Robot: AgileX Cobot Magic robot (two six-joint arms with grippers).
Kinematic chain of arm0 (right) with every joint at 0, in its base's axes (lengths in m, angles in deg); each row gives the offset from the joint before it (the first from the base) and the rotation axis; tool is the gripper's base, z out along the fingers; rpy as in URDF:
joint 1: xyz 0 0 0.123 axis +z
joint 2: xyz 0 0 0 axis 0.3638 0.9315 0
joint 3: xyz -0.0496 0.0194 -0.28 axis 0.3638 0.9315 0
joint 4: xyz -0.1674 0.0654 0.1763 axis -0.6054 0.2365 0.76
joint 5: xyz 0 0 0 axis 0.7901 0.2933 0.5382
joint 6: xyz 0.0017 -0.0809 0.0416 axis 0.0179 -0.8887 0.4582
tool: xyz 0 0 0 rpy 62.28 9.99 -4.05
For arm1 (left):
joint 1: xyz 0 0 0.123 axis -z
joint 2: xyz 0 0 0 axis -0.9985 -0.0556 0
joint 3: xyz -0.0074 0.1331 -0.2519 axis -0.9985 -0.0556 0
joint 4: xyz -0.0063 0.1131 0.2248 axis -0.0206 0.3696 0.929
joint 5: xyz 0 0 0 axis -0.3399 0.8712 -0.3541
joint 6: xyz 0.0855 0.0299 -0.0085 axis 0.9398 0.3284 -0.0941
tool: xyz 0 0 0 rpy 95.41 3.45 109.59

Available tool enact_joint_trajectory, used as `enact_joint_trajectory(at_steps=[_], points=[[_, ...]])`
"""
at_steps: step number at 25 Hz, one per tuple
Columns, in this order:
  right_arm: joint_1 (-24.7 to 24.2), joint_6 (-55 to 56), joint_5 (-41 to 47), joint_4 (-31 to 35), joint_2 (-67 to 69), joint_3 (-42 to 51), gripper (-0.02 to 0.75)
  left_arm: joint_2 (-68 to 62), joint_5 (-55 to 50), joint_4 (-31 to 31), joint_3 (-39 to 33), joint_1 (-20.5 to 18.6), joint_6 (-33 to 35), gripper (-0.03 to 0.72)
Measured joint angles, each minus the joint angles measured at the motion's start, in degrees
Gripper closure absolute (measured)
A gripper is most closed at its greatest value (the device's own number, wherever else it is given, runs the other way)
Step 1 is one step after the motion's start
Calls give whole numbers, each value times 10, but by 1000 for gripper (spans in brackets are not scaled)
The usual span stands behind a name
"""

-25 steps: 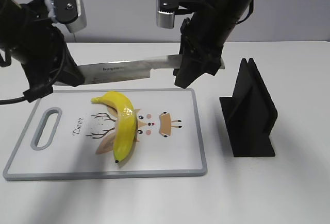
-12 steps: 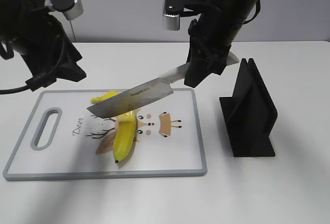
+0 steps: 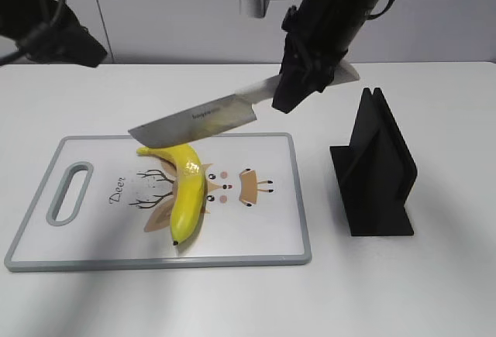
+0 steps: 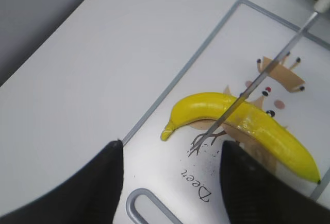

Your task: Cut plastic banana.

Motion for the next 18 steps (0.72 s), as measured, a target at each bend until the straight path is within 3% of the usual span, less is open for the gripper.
enact_joint_trajectory(at_steps=[5,7,12,18], points=[[0,56,1,0,-39,-12,569,49,-22,77,1,-37,-223,116],[0,85,1,-1,-57,-12,569,68,-60,108,2,-54,-283,116],[0,174,2,-6,-93,-12,569,101,-173,133,4,-104,-369,116],[0,306,3,-6,-145,-10,569,147,-257,133,1,-128,-395,125]])
